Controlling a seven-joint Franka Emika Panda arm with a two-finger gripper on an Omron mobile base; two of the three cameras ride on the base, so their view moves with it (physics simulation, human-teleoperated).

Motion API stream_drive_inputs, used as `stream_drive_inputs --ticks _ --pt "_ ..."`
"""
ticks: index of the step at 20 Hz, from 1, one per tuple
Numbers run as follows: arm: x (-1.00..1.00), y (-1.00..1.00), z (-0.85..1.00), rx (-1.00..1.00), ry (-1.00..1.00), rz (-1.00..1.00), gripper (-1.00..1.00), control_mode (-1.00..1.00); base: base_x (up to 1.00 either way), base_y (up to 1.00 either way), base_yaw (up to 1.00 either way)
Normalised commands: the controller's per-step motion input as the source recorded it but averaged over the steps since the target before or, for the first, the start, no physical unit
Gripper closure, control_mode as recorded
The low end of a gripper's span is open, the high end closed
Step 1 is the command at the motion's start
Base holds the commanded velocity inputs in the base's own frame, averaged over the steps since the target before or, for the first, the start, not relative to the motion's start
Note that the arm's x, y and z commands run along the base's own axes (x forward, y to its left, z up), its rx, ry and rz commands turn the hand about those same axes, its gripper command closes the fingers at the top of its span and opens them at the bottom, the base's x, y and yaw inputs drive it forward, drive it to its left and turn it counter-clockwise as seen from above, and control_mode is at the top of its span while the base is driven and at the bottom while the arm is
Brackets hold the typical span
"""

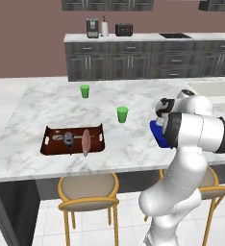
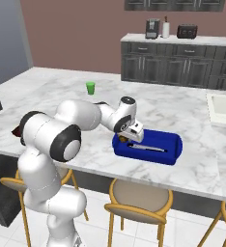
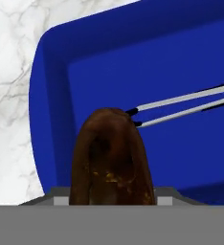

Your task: Gather the sweet potato and garlic from the fridge and place them on a tray on the dining counter. Then gather the fish and steak from the fridge and place them on the other tray.

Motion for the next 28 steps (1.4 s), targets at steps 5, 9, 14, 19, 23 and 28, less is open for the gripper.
stream_drive_inputs --ticks 5,9,14,19,23,28 --pt "0.17 0.00 -0.28 0.00 0.03 0.00 1.00 -1.00 0.00 0.00 0.00" --pt "0.22 0.00 -0.24 0.00 0.03 0.00 1.00 -1.00 0.00 0.00 0.00" --pt "0.14 -0.07 -0.21 0.00 0.01 0.00 1.00 -1.00 0.00 0.00 0.00" --pt "0.04 -0.19 -0.22 0.00 0.00 0.00 1.00 -1.00 0.00 0.00 0.00" --pt "0.20 -0.01 -0.28 0.00 0.02 0.00 1.00 -1.00 0.00 0.00 0.00" --pt "0.12 -0.01 -0.25 0.00 0.02 0.00 -1.00 -1.00 0.00 0.00 0.00"
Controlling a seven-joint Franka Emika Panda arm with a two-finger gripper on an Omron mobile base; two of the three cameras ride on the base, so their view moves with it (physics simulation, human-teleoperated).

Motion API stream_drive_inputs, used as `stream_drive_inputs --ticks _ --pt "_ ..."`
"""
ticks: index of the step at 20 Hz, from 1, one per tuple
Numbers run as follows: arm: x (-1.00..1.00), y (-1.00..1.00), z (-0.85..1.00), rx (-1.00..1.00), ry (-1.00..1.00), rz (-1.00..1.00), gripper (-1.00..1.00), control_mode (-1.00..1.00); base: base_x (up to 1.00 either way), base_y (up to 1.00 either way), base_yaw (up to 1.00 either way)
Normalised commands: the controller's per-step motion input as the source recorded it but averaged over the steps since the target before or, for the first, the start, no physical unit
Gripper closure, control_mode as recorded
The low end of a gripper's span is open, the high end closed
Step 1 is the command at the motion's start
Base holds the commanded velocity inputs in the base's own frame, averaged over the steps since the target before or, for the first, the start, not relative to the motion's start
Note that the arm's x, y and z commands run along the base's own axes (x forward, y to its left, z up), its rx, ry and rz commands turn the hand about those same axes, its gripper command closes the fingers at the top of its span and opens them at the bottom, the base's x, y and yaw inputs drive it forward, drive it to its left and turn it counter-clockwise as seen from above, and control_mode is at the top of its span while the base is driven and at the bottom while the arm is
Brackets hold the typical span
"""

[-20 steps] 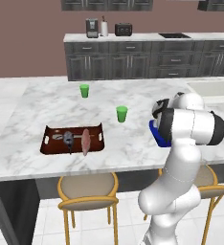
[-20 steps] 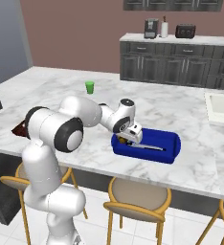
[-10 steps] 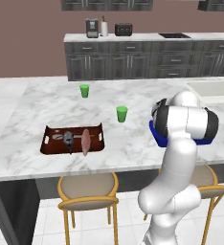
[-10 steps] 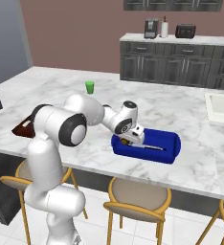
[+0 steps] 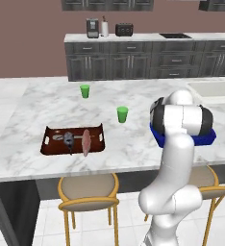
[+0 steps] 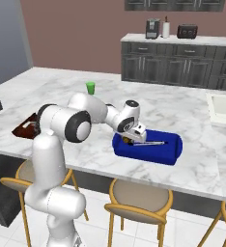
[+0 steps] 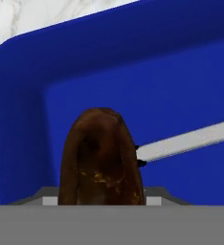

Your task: Gather the sweet potato and garlic from the fridge and place them on a tray on the dining counter. Then gather the fish and steak from the fridge and place them on the other tray.

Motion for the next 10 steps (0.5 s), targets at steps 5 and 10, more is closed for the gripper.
stream_drive_inputs --ticks 5,10 --pt "-0.12 -0.09 0.07 0.00 -0.03 0.00 -1.00 -1.00 0.00 0.00 0.00" --pt "-0.21 -0.02 0.42 0.00 -0.01 0.00 -1.00 -1.00 0.00 0.00 0.00"
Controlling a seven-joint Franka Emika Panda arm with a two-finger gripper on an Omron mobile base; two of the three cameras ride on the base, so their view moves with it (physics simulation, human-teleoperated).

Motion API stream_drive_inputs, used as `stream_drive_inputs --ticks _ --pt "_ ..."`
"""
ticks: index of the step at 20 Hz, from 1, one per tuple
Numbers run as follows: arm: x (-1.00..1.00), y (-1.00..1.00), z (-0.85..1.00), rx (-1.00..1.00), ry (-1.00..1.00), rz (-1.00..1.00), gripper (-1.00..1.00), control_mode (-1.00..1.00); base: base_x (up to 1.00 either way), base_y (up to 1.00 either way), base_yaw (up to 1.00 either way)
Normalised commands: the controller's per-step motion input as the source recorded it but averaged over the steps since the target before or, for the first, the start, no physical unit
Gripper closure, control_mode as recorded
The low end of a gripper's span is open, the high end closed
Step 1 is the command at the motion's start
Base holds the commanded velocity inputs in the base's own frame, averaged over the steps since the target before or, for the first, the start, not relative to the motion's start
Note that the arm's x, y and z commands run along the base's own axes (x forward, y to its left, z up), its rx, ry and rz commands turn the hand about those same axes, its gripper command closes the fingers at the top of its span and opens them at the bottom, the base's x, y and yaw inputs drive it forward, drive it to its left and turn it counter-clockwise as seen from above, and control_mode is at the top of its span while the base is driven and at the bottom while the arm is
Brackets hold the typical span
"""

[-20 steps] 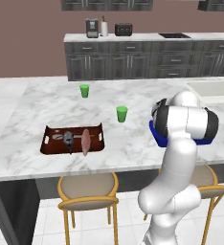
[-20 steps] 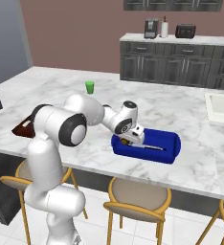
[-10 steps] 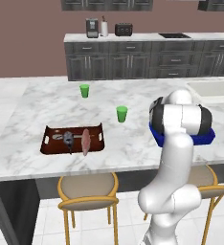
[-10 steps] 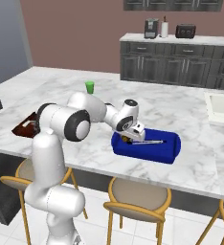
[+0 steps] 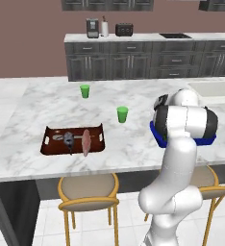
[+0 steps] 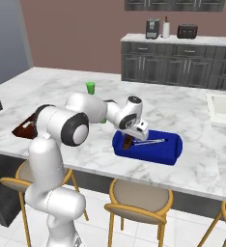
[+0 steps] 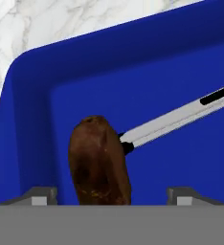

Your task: Gather the sweet potato and garlic from the fridge and place them on a tray on the dining counter. Then gather the fish and steak from the fridge and place them on the other tray.

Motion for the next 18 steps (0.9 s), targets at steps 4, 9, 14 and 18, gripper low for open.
stream_drive_inputs --ticks 4,9,14,18 --pt "-0.03 0.00 0.52 0.00 0.00 0.00 -1.00 -1.00 0.00 0.00 0.00" --pt "-0.10 0.04 0.70 0.00 0.00 0.00 -1.00 -1.00 0.00 0.00 0.00" --pt "-0.35 0.16 0.65 0.00 -0.05 0.00 -1.00 -1.00 0.00 0.00 0.00" --pt "-0.61 0.36 0.48 0.00 -0.10 0.00 -1.00 -1.00 0.00 0.00 0.00"
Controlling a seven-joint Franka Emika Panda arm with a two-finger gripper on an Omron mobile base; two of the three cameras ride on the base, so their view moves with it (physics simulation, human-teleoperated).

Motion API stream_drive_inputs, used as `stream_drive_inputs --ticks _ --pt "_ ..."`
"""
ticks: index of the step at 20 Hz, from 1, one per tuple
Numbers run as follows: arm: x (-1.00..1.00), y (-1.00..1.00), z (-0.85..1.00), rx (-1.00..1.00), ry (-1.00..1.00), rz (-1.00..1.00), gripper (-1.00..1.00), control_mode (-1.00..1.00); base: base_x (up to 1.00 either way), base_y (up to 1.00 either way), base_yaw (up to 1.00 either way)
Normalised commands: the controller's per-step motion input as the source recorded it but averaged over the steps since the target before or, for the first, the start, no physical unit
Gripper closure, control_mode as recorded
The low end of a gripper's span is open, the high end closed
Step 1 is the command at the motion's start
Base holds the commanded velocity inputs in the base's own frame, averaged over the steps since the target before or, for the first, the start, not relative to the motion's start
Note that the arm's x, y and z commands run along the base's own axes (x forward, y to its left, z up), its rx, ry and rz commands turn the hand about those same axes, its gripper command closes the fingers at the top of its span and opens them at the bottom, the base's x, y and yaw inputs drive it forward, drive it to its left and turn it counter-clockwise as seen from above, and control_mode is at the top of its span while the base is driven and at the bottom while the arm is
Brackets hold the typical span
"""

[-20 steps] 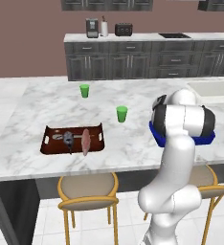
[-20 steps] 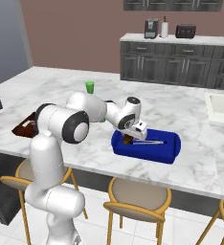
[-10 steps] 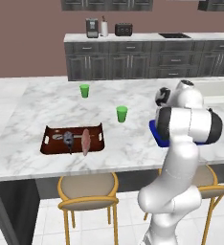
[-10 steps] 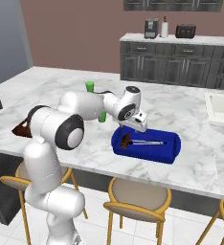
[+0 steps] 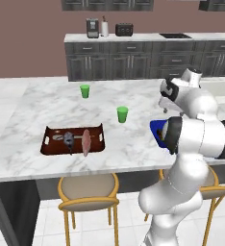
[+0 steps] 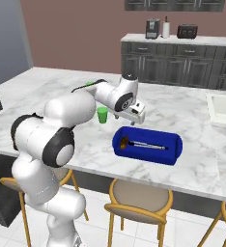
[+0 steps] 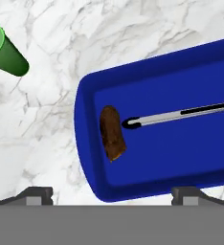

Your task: Gather the sweet potato and garlic from the fridge and place them on a tray on the dining counter. Then gather the fish and steak from the fridge and place them on the other tray.

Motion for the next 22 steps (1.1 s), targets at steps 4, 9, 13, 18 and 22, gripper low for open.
stream_drive_inputs --ticks 4,9,13,18,22 --pt "-0.75 0.42 0.42 -0.01 -0.08 0.00 -1.00 -1.00 0.00 0.00 0.00" --pt "-0.75 0.38 0.46 -0.01 -0.11 0.00 -1.00 -1.00 0.00 0.00 0.00" --pt "-0.78 0.41 0.38 -0.02 -0.17 0.00 -1.00 -1.00 0.00 0.00 0.00" --pt "-0.73 0.58 0.18 -0.06 -0.16 0.00 -1.00 -1.00 0.00 0.00 0.00" --pt "-0.67 0.61 0.12 -0.07 -0.16 0.01 -1.00 -1.00 0.00 0.00 0.00"
